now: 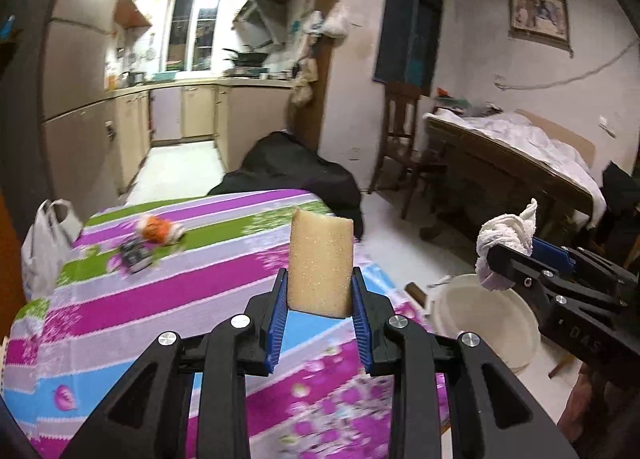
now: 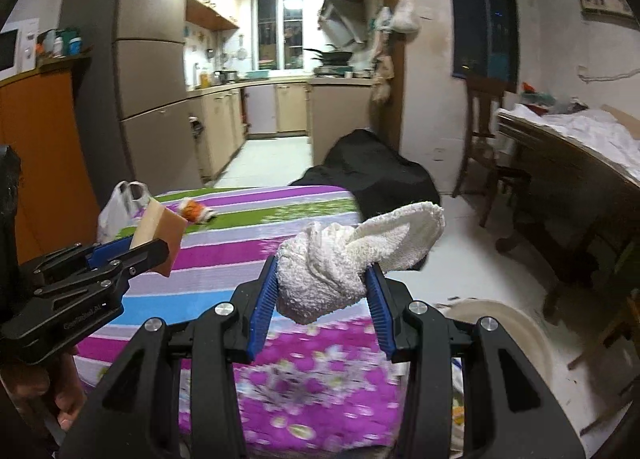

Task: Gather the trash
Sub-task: 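Carry the sponge and white towel toward the white basin, then open both tools over the basin to drop the sponge and towel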

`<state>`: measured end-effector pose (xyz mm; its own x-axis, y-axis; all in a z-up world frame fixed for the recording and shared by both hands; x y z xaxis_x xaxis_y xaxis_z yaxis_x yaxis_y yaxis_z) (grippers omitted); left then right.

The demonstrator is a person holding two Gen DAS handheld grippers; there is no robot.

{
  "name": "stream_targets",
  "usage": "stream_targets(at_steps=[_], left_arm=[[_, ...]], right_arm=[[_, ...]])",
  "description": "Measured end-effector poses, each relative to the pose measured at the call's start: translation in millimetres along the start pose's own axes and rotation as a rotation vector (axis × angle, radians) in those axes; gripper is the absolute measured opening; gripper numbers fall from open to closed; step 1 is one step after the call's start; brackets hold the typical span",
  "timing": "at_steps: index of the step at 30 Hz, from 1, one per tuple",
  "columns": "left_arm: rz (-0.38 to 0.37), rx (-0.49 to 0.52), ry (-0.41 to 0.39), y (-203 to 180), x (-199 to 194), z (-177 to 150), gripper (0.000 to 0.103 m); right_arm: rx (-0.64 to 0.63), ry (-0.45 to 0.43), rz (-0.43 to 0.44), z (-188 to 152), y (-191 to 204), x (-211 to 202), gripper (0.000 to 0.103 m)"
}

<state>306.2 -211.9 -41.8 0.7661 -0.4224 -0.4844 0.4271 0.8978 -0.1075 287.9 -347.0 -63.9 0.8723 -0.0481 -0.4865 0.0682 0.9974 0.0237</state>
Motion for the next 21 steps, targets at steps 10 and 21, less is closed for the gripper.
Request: stream_targets(at_steps=[10, 21], left_arm=[[-0.152, 0.071, 0.061, -102.9, 54.2, 6.7, 0.031], [-0.310, 0.132, 0.205, -199.1, 140.8, -3.0, 0.031]], right_arm=[[0.072, 0.074, -0.142, -14.0, -88.6, -4.7, 0.041], [0.186, 0.204, -0.220, -40.9, -160.6, 5.7, 0.041]])
Point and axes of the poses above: each gripper's, at about its wrist camera, not at the fingertips, and x roughly the way its jaws point, y to its left, z to its top, the point moved 10 cm from there along x, roughly the way its jaws point, and after that the axes turned 1 degree about x, right-handed, at the moved point
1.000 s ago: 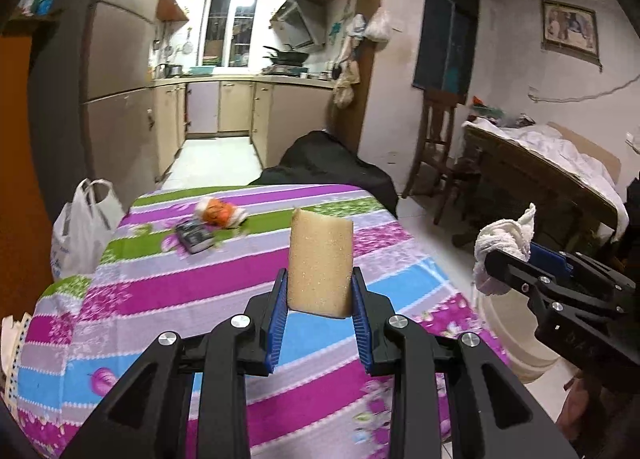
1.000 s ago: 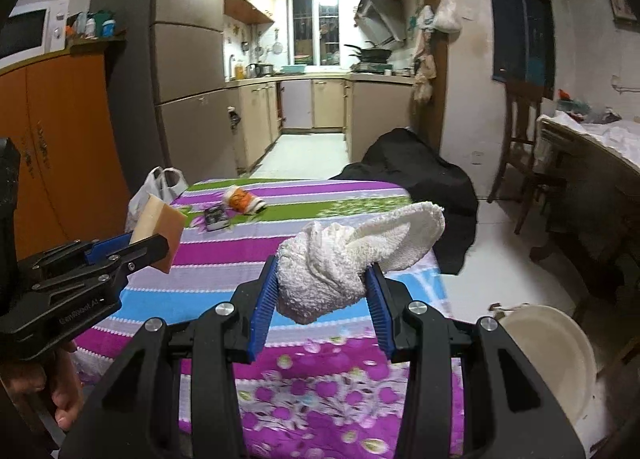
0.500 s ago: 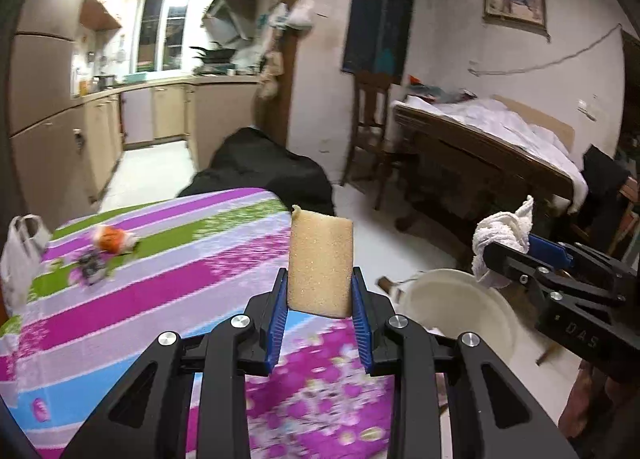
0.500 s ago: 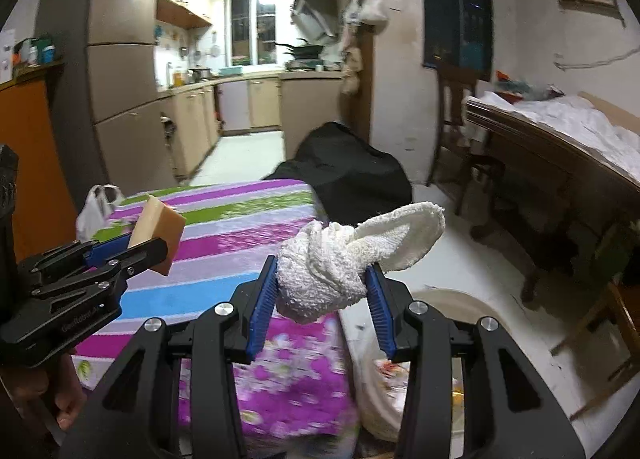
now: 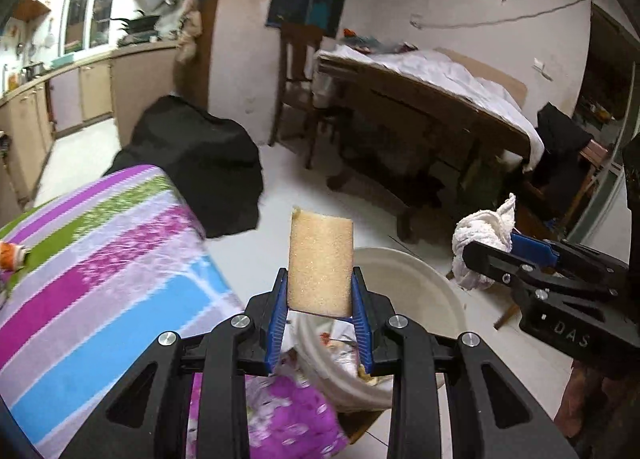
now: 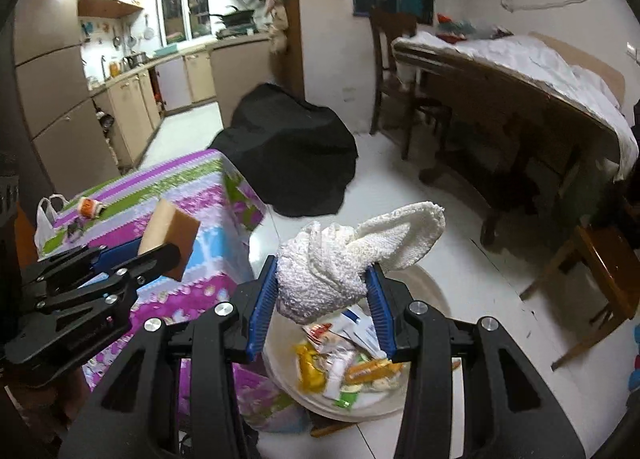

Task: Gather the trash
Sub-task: 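Open both tools over the basin to drop the sponge and towel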

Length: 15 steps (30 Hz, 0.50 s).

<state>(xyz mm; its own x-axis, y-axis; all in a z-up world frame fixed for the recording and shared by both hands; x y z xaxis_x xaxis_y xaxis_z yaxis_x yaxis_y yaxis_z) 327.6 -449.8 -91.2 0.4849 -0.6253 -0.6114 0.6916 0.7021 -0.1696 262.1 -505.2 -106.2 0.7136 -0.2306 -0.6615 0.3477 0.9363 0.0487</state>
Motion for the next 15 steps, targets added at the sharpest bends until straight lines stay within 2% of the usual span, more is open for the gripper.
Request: stream_targets(at_steps=[7, 15], left_arm=[[-0.060, 0.006, 0.076, -20.5, 44.0, -2.2, 0.031], [-0.077, 0.000, 0.149, -25.0, 78.1, -18.4, 0.031]], right_arm=[[0.054, 0.089, 0.022, -8.4, -27.1, 19.8, 0.041], [0.077, 0.167, 0.044, -16.9, -39.1, 37.6, 0.041]])
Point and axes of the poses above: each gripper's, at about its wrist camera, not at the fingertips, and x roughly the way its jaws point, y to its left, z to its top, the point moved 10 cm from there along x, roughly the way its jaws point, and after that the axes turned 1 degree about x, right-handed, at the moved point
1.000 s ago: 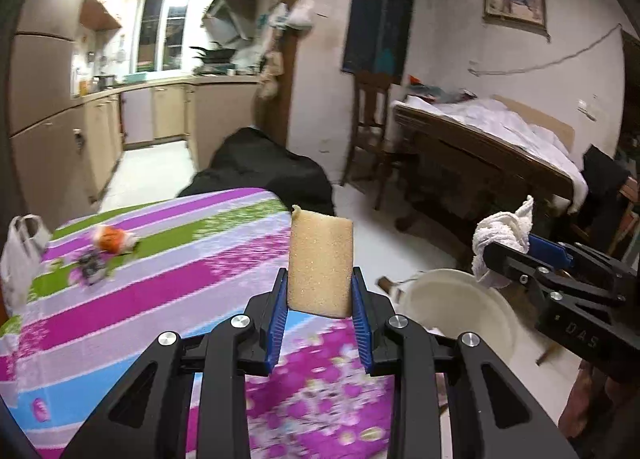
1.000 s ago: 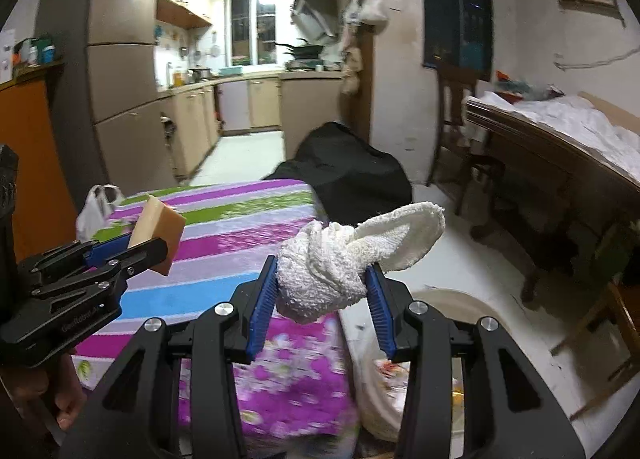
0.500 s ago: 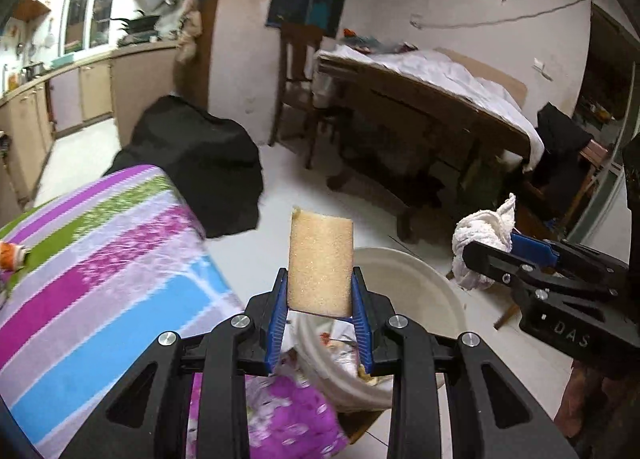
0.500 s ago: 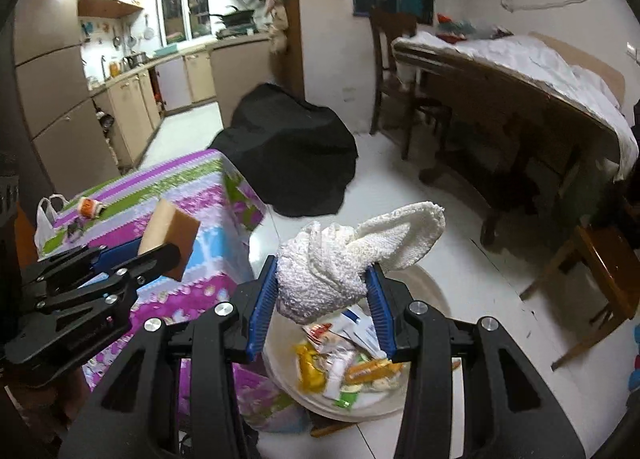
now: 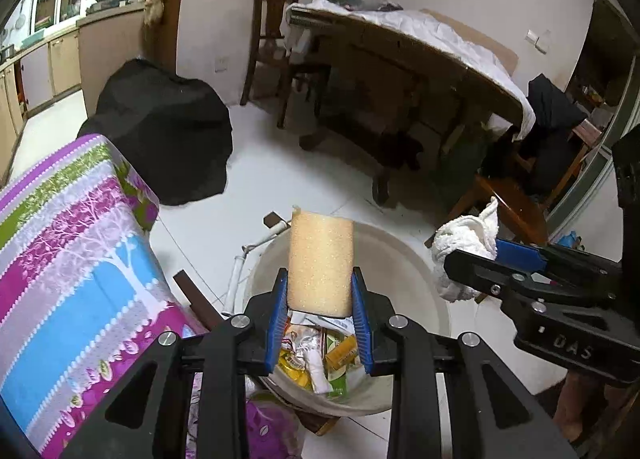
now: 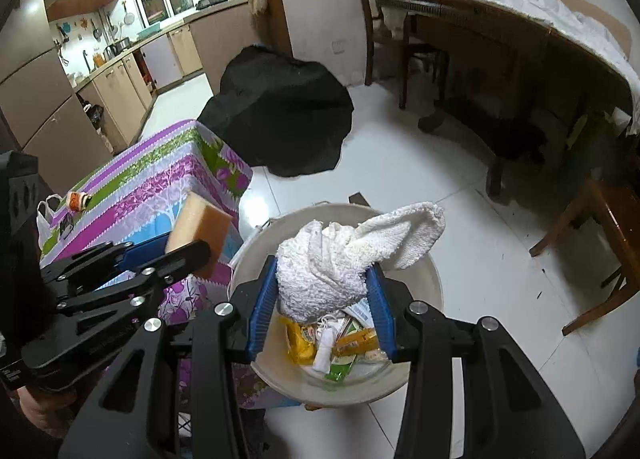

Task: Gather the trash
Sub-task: 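Open both tools over the basin to drop the sponge and towel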

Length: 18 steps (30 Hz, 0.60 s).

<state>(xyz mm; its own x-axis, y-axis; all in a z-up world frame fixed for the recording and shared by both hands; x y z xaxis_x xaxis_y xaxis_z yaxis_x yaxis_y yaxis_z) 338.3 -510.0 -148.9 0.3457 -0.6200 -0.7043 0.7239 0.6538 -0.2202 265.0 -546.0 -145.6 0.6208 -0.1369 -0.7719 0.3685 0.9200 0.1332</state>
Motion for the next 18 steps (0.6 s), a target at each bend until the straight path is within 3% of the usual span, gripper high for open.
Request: stream_targets(at_steps=[18], left_arm=[[0.009, 0.018, 0.073, -7.6, 37.9, -9.0, 0.031]], right_arm=[[0.028, 0.047, -0.001, -8.1, -31.3, 15.8, 0.042]])
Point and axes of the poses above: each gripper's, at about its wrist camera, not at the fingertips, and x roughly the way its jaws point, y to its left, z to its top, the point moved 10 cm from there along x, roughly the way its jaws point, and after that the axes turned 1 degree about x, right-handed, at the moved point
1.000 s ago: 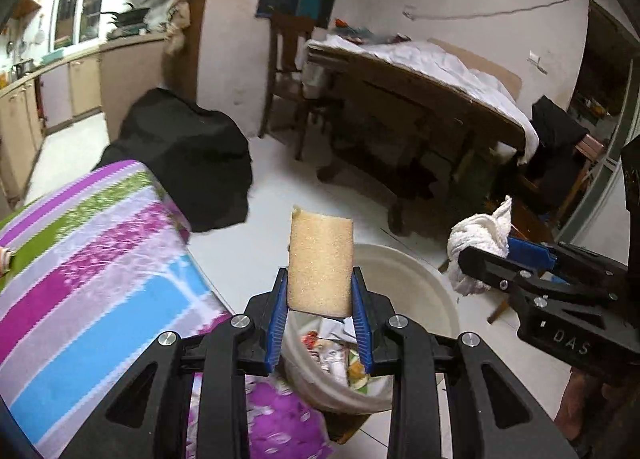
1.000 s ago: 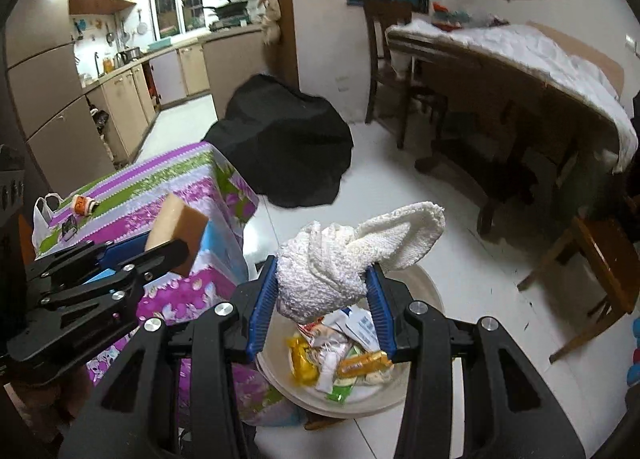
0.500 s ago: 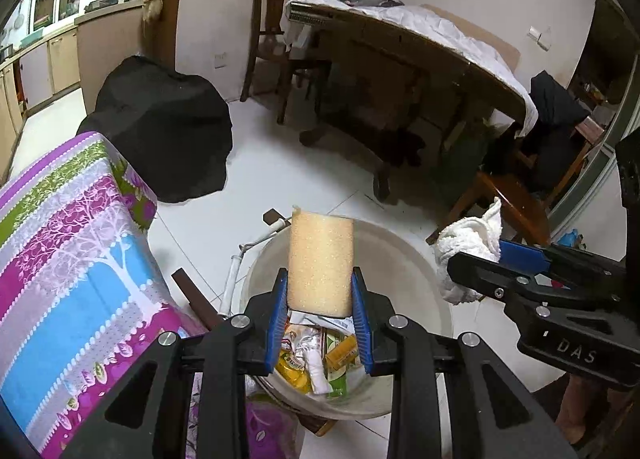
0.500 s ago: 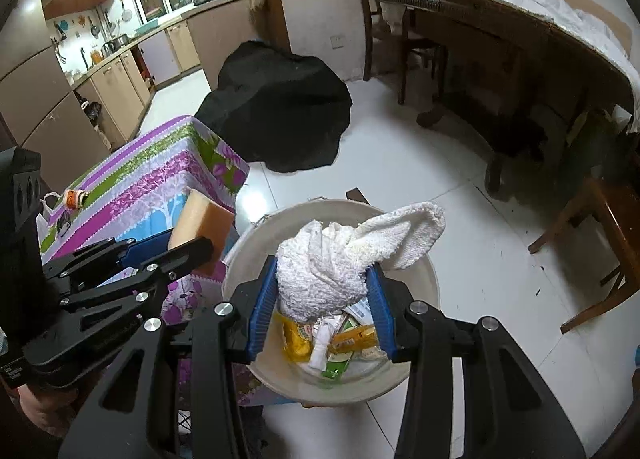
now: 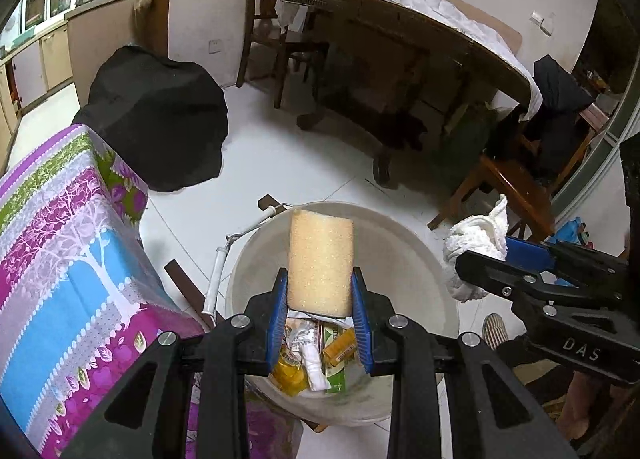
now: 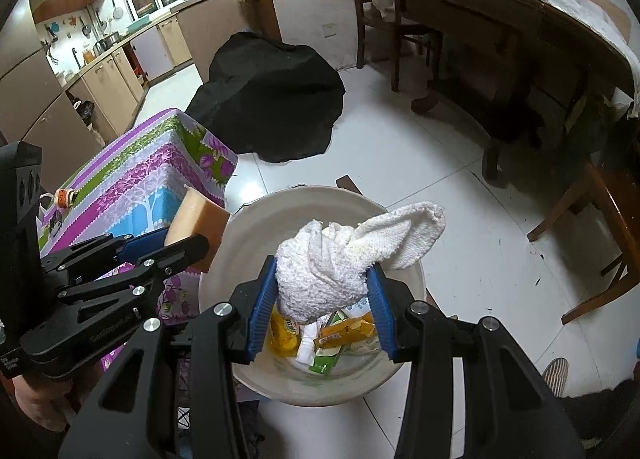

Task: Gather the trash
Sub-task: 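Open both tools over the basin to drop the sponge and towel, then move both open tools back over the table items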

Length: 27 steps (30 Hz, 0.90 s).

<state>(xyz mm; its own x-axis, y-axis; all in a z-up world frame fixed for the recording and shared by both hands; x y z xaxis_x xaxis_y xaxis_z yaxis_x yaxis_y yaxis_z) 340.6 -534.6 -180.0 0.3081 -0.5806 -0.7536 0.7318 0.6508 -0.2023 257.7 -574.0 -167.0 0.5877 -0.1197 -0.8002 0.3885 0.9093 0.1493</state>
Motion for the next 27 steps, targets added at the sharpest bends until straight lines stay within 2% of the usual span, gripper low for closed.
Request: stream_targets(at_steps=[17, 20, 22, 24, 27], left_arm=[[0.004, 0.004, 0.048, -1.4, 19.8, -5.4, 0.031], [0.010, 0.000, 0.060, 0.0, 24.1, -7.0, 0.031], [0.014, -0.008, 0.067, 2.6, 26.5, -8.8, 0.043], [0.025, -0.012, 0.070, 7.2, 28.9, -10.4, 0.050], [0.036, -0.015, 0.073, 12.5, 31.4, -13.1, 0.053]], right_arm=[[0.004, 0.030, 0.008, -4.9, -14.7, 9.9, 0.045], [0.005, 0.030, 0.009, -5.1, -15.8, 11.5, 0.048], [0.007, 0.026, 0.005, -5.1, -17.9, 11.8, 0.056], [0.014, 0.021, 0.005, -4.8, -19.5, 11.6, 0.058], [0.028, 0.013, 0.001, -4.6, -25.3, 11.1, 0.058]])
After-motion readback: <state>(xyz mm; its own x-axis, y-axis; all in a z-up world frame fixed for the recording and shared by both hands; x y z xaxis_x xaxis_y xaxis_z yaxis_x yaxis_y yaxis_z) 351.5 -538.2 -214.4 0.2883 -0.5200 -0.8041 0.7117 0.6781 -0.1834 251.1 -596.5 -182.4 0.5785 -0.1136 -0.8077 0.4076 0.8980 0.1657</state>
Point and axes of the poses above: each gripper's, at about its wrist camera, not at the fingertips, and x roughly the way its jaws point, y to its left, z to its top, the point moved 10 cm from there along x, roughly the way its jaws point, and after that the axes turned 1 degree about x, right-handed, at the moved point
